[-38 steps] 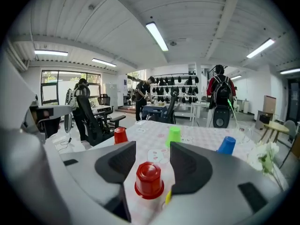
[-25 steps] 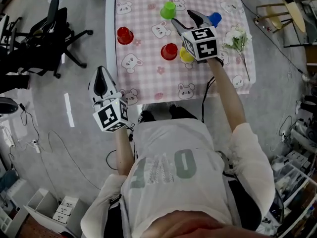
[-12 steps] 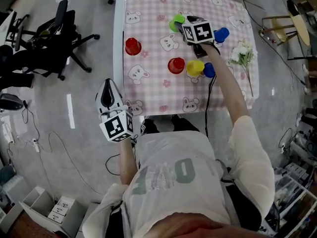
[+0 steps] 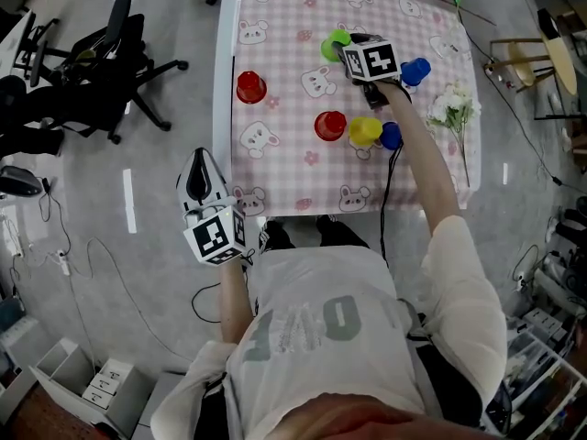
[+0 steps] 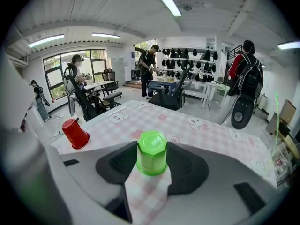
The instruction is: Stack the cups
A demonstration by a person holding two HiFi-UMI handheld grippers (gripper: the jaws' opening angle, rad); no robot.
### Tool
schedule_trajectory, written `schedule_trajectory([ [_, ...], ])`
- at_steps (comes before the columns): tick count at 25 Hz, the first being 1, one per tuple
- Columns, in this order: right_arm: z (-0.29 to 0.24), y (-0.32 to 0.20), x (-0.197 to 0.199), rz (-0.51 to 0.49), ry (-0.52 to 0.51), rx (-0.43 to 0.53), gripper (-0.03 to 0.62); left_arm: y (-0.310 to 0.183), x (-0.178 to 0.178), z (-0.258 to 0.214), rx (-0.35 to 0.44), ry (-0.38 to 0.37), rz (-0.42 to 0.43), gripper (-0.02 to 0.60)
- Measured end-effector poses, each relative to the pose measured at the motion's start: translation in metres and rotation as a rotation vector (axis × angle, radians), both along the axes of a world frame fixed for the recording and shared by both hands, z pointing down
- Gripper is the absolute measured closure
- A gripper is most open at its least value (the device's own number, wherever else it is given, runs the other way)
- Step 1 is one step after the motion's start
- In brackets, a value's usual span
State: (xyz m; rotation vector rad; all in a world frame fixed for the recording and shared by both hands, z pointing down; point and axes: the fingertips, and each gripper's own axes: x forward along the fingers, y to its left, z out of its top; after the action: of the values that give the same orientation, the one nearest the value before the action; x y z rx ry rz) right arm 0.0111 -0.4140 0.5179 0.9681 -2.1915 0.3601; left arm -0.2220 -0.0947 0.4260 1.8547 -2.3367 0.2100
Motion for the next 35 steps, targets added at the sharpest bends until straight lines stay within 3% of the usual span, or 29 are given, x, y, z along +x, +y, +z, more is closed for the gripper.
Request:
schedule_trajectory([
  [8,-0.044,0.016,0.010,0.006,-0.065,0.090,0.396,-0.001,0.002,-0.004,0.017,-0.003,0.016,0.552],
  [16,-0.114,0.101,0.044,-0.033,-0.074,0.184,0.396,-0.014,0.011,-0.019,0.069,-0.005,0.067,0.554],
  [24,-0.109,0.175,0.058,-0.041,-0.087,0.156,0.396,-0.025,0.018,-0.025,0.094,-0.001,0.108,0.554],
  [35,-0.083,0.205,0.063,-0.036,-0.084,0.078,0.396,-0.023,0.018,-0.017,0.078,0.017,0.114,0.552],
])
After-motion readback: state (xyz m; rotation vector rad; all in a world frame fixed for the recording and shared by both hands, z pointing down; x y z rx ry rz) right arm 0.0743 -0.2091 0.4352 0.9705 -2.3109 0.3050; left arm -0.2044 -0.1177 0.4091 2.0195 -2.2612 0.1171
